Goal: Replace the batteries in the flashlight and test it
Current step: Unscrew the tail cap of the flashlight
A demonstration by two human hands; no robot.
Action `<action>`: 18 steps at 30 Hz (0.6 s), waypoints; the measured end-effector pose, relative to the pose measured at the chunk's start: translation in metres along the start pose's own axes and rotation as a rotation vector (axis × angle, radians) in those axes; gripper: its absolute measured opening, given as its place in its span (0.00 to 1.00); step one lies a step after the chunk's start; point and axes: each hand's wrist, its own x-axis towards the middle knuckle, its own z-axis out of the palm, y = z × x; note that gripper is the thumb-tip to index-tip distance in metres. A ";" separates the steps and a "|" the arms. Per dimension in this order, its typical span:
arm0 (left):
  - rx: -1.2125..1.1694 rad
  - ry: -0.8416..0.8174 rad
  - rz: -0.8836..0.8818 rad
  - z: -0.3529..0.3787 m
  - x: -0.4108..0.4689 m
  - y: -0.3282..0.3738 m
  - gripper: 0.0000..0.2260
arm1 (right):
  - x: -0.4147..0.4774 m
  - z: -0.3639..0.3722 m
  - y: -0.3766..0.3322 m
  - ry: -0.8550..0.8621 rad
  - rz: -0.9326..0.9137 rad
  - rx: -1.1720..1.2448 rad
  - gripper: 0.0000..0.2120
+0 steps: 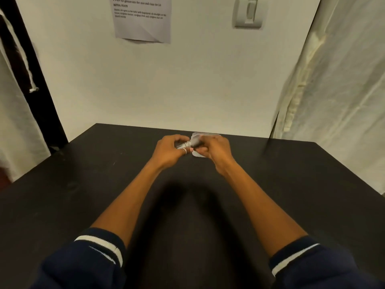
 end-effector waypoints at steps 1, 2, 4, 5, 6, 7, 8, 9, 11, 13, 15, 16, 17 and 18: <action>-0.081 0.003 -0.051 0.004 -0.007 0.000 0.17 | -0.006 -0.008 0.008 -0.011 0.033 0.026 0.12; -0.164 0.011 -0.097 0.009 -0.013 -0.001 0.17 | -0.012 -0.016 0.016 -0.015 0.064 0.039 0.13; -0.306 0.029 -0.163 0.018 -0.023 -0.002 0.16 | -0.020 -0.028 0.030 -0.011 0.102 0.004 0.14; -0.357 0.034 -0.185 0.023 -0.026 -0.004 0.15 | -0.023 -0.033 0.036 -0.002 0.099 -0.037 0.15; -0.394 0.037 -0.206 0.028 -0.029 -0.006 0.15 | -0.024 -0.036 0.041 0.010 0.086 -0.083 0.15; -0.425 0.040 -0.227 0.032 -0.032 -0.008 0.15 | -0.024 -0.039 0.044 0.026 0.067 -0.128 0.16; -0.452 0.044 -0.245 0.036 -0.033 -0.010 0.14 | -0.024 -0.040 0.046 0.048 0.051 -0.165 0.17; -0.472 0.051 -0.256 0.040 -0.034 -0.013 0.14 | -0.023 -0.041 0.048 0.074 0.037 -0.190 0.18; -0.500 0.076 -0.268 0.048 -0.032 -0.018 0.13 | -0.019 -0.040 0.049 0.124 0.010 -0.223 0.21; -0.536 0.122 -0.288 0.054 -0.028 -0.022 0.13 | -0.014 -0.039 0.048 0.157 -0.014 -0.258 0.23; -0.561 0.168 -0.306 0.058 -0.022 -0.025 0.14 | -0.007 -0.038 0.050 0.166 -0.031 -0.285 0.24; -0.563 0.182 -0.312 0.058 -0.019 -0.027 0.15 | -0.004 -0.037 0.051 0.165 -0.038 -0.295 0.24; -0.558 0.188 -0.316 0.058 -0.016 -0.028 0.16 | -0.002 -0.036 0.053 0.165 -0.044 -0.300 0.24; -0.548 0.186 -0.318 0.058 -0.014 -0.029 0.17 | 0.000 -0.036 0.056 0.167 -0.049 -0.300 0.24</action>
